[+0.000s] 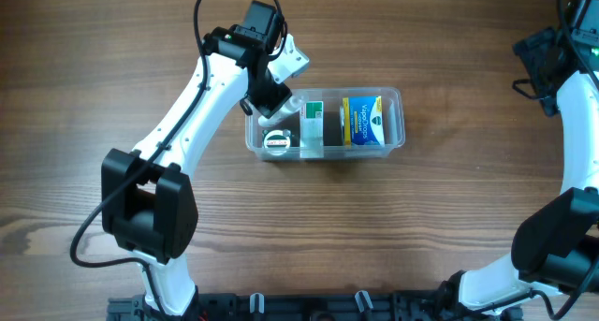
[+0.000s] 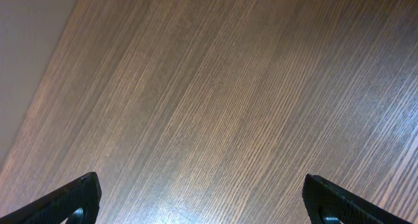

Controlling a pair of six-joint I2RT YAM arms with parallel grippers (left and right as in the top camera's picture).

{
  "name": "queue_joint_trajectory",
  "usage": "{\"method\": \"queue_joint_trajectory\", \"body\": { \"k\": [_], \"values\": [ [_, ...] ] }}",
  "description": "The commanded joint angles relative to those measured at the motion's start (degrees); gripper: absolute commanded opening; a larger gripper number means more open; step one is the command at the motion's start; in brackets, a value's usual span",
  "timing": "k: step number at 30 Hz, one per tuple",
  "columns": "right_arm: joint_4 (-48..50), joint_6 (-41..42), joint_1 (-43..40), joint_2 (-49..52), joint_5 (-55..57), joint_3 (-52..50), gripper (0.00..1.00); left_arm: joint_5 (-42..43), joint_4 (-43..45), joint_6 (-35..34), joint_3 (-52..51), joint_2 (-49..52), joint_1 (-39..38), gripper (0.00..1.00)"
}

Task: Pack container
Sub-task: 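Lower the Calamine bottle into the container's left end and release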

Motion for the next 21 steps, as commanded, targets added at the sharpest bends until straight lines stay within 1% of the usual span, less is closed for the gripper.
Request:
{"method": "queue_joint_trajectory", "body": {
  "k": [1, 3, 4, 6, 7, 8, 9, 11, 12, 17, 18, 19, 21],
  "values": [
    [0.1, 0.5, 0.1, 0.5, 1.0, -0.2, 1.0, -1.0, 1.1, 1.5, 1.3, 0.5, -0.3, 0.61],
    [0.1, 0.5, 0.1, 0.5, 1.0, -0.2, 1.0, -1.0, 1.8, 1.5, 1.3, 0.5, -0.3, 0.61],
    [0.1, 0.5, 0.1, 0.5, 1.0, -0.2, 1.0, -1.0, 1.9, 1.5, 1.3, 0.5, -0.3, 0.58],
    [0.1, 0.5, 0.1, 0.5, 1.0, -0.2, 1.0, -1.0, 1.9, 1.5, 1.3, 0.5, -0.3, 0.38],
    [0.1, 0.5, 0.1, 0.5, 1.0, -0.2, 1.0, -1.0, 1.9, 1.5, 1.3, 0.5, -0.3, 0.4],
    [0.1, 0.5, 0.1, 0.5, 1.0, -0.2, 1.0, -1.0, 1.9, 1.3, 1.3, 0.5, -0.3, 0.51],
    [0.1, 0.5, 0.1, 0.5, 1.0, -0.2, 1.0, -1.0, 1.9, 1.3, 1.3, 0.4, -0.6, 0.54],
    [0.1, 0.5, 0.1, 0.5, 1.0, -0.2, 1.0, -0.9, 1.9, 1.3, 1.3, -0.3, -1.4, 0.55],
    [0.1, 0.5, 0.1, 0.5, 1.0, -0.2, 1.0, 0.0, 1.9, 1.3, 1.3, -1.4, -3.0, 0.59],
    [0.1, 0.5, 0.1, 0.5, 1.0, -0.2, 1.0, 1.0, 0.5, 1.2, 1.3, -1.7, -7.0, 0.65],
    [0.1, 0.5, 0.1, 0.5, 1.0, -0.2, 1.0, 0.7, 0.4, 1.2, 1.3, -1.7, -7.6, 0.73],
    [0.1, 0.5, 0.1, 0.5, 1.0, -0.2, 1.0, 0.2, 0.6, 1.2, 1.3, -1.7, -7.6, 1.0],
    [0.1, 0.5, 0.1, 0.5, 1.0, -0.2, 1.0, -2.1, 1.3, 0.5, 1.3, -2.6, -7.6, 1.0]
  ]
}}
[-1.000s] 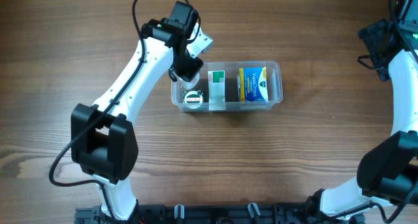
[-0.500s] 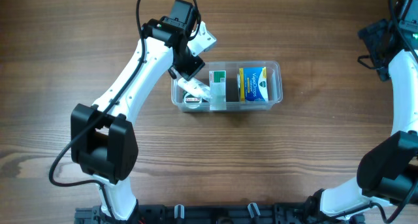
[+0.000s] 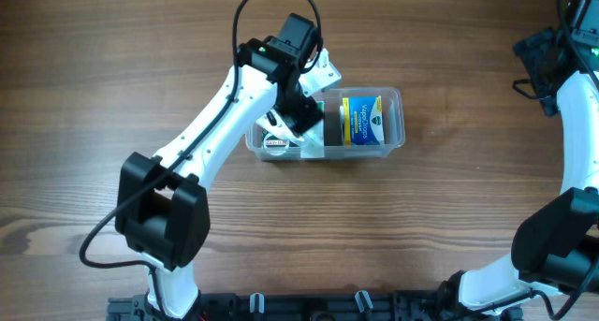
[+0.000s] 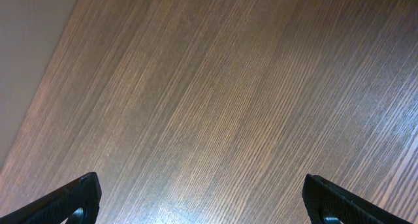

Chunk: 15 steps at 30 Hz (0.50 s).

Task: Pack container
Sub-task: 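Lower the Calamine bottle into the container's left end and release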

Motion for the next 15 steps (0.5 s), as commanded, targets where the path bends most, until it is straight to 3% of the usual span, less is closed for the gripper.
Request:
{"method": "queue_joint_trajectory", "body": {
  "k": [1, 5, 9, 15],
  "values": [
    [0.1, 0.5, 0.1, 0.5, 1.0, -0.2, 1.0, -5.3, 2.6, -3.9, 1.3, -3.7, -0.2, 1.0],
    [0.1, 0.5, 0.1, 0.5, 1.0, -0.2, 1.0, -11.6, 9.4, -12.0, 1.3, -11.6, -0.2, 1.0],
    [0.1, 0.5, 0.1, 0.5, 1.0, -0.2, 1.0, -11.6, 6.5, -21.6, 1.3, -24.0, 0.2, 1.0],
    [0.1, 0.5, 0.1, 0.5, 1.0, -0.2, 1.0, -11.6, 2.4, -21.5, 1.2, -30.3, 0.2, 1.0]
  ]
}}
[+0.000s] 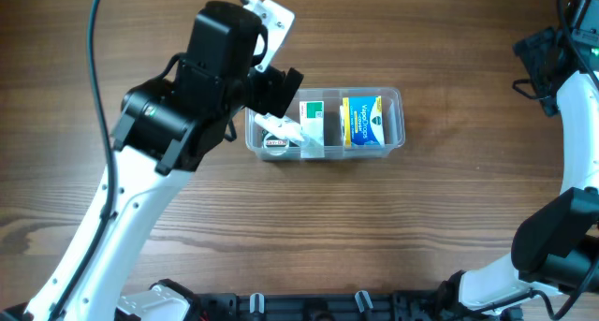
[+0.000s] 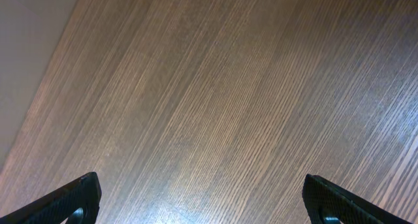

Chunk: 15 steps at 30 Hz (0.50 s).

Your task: Pack container

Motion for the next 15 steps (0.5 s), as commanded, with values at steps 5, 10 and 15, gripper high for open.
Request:
{"method": "queue_joint_trajectory", "body": {
  "k": [5, 10, 15],
  "values": [
    [0.1, 0.5, 0.1, 0.5, 1.0, -0.2, 1.0, -0.5, -5.0, -1.6, 0.6, -0.7, 0.2, 1.0],
    [0.1, 0.5, 0.1, 0.5, 1.0, -0.2, 1.0, -0.1, -9.7, -1.6, 0.6, -0.7, 0.2, 1.0],
    [0.1, 0.5, 0.1, 0.5, 1.0, -0.2, 1.0, 0.6, -12.9, -13.5, -1.4, -2.0, 2.1, 1.0]
  ]
}}
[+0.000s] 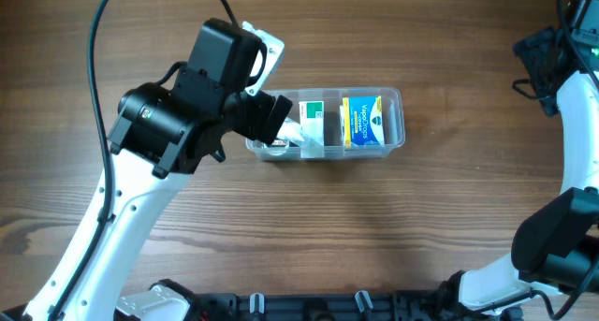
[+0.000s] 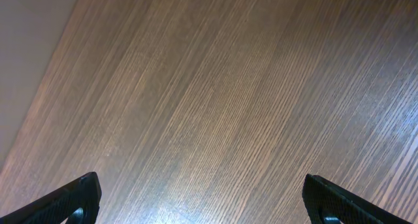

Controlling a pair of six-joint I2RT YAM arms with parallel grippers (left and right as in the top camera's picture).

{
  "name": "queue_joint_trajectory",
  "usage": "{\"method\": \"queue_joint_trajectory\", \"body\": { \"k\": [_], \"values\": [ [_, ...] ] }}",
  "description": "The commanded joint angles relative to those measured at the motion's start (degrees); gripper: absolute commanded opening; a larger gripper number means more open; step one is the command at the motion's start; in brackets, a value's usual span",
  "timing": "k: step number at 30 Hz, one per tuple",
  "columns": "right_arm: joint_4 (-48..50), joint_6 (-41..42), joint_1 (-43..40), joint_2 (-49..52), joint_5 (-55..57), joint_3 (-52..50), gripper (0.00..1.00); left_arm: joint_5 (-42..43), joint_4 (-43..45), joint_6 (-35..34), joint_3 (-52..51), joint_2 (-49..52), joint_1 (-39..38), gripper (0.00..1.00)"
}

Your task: Pack container

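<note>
A clear plastic container [image 1: 393, 124] lies mid-table in the overhead view. It holds a blue and yellow box [image 1: 363, 121] on the right and a green and white box [image 1: 312, 113] in the middle. Its left end is mostly hidden. My left arm is raised near the camera, and its left gripper [image 1: 281, 126] reaches down over that left end. The arm's own body hides the fingers, so their state does not show. My right gripper [image 2: 202, 198] is open far to the right, above bare wood, holding nothing.
The wooden table [image 1: 393, 227] surrounds the container. My right arm [image 1: 571, 124] runs along the right edge of the overhead view. A pale surface beyond the table's edge [image 2: 26, 48] shows at the left of the right wrist view.
My left arm has shifted a little down and to the right and now covers more of the container's left end. The right arm and the boxes are unchanged.
My left gripper was at the container's back-left corner, beside a round white item inside. Then it was over the middle, by the green and white box. Then the arm stood high near the camera, over the left end, where it remains. The right gripper stayed open.
</note>
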Motion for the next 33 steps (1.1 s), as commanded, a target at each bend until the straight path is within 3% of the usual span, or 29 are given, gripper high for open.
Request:
{"method": "queue_joint_trajectory", "body": {
  "k": [1, 5, 8, 13, 16, 25, 33],
  "values": [
    [0.1, 0.5, 0.1, 0.5, 1.0, -0.2, 1.0, 0.5, 1.4, -12.6, -3.3, -2.5, 3.3, 1.0],
    [0.1, 0.5, 0.1, 0.5, 1.0, -0.2, 1.0, 1.6, 17.0, -13.9, -18.1, -10.8, 12.0, 1.0],
    [0.1, 0.6, 0.1, 0.5, 1.0, -0.2, 1.0, 6.9, 35.4, -13.9, -38.6, -22.4, 17.0, 1.0],
    [0.1, 0.5, 0.1, 0.5, 1.0, -0.2, 1.0, 7.6, 61.2, -19.9, -69.4, -41.6, 19.9, 1.0],
    [0.1, 0.5, 0.1, 0.5, 1.0, -0.2, 1.0, 7.6, 69.4, -19.9, -81.3, -52.2, 21.9, 1.0],
    [0.1, 0.5, 0.1, 0.5, 1.0, -0.2, 1.0, 12.3, 71.5, -19.9, -93.2, -69.9, 31.5, 1.0],
    [0.1, 0.5, 0.1, 0.5, 1.0, -0.2, 1.0, 13.0, 62.3, -19.9, -94.2, -80.3, 32.9, 1.0]
  ]
}}
